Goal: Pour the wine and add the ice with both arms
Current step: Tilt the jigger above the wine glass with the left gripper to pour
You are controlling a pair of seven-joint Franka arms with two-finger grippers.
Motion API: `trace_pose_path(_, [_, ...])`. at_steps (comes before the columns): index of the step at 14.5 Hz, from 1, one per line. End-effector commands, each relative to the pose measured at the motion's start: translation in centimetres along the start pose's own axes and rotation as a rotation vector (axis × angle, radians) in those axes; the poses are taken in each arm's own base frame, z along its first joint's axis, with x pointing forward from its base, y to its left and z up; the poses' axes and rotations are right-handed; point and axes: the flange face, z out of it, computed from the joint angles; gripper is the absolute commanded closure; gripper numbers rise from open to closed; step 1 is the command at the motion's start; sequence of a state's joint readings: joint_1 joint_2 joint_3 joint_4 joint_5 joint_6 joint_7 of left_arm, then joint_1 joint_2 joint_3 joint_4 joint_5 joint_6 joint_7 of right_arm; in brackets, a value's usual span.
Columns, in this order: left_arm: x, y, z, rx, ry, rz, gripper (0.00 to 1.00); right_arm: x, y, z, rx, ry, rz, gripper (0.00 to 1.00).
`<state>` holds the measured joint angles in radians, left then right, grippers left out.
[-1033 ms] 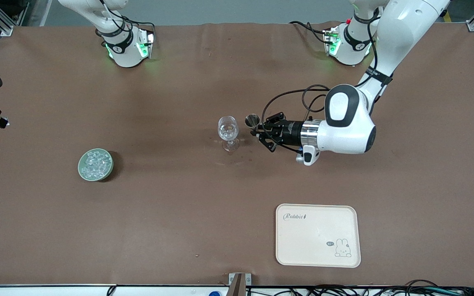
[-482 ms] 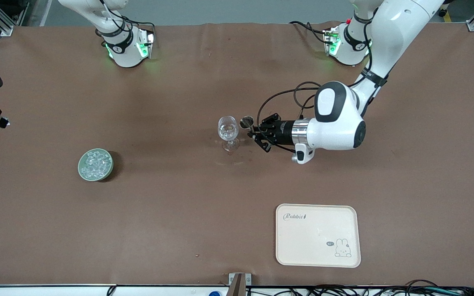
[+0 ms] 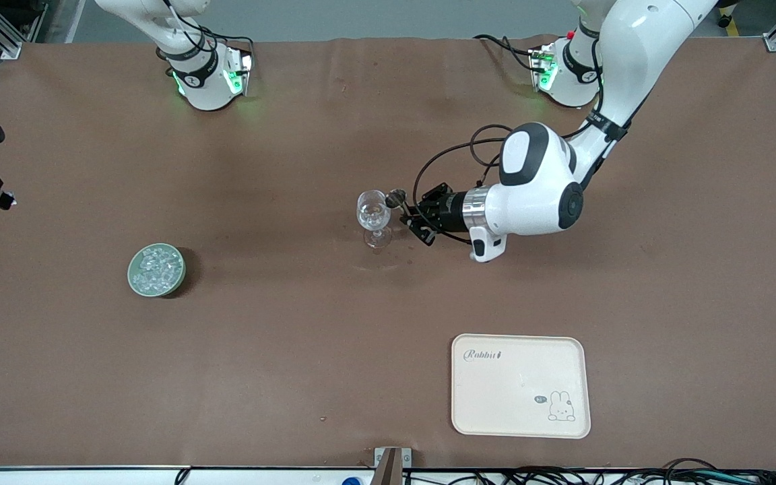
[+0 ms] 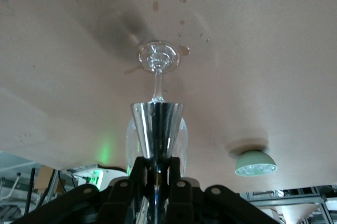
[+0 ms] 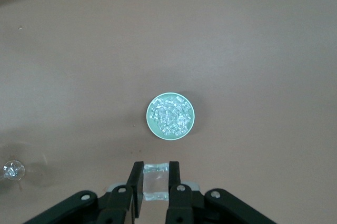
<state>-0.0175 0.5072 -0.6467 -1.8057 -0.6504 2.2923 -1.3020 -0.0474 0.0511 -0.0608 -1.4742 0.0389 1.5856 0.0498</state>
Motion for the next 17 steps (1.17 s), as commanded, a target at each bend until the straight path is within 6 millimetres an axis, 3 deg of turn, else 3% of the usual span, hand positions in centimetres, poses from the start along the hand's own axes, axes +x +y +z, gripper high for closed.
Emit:
trace_pose_path(1, [-0.7, 0.4, -0.2, -0.003, 0.037, 0.012, 0.99, -1.1, -0.1, -0.4, 0.007, 0.004, -0.009, 0.98])
trace_pose_path(7, [-1.2, 2.2, 0.2, -0.030, 0.068, -0.038, 0.99, -1.1, -0.1, -0.4, 0.007, 0.004, -0.009, 0.98])
trace_pose_path(10, [-2.3, 2.1, 1.7, -0.019, 0.116, -0.035, 0.99, -1.1, 0.0, -0.4, 0.007, 0.004, -0.007, 0.98])
trace_pose_path(17, [-3.8, 1.8, 2.0, -0.010, 0.189, 0.021, 0.99, -1.1, 0.0, -0.4, 0.007, 0.004, -0.007, 0.98])
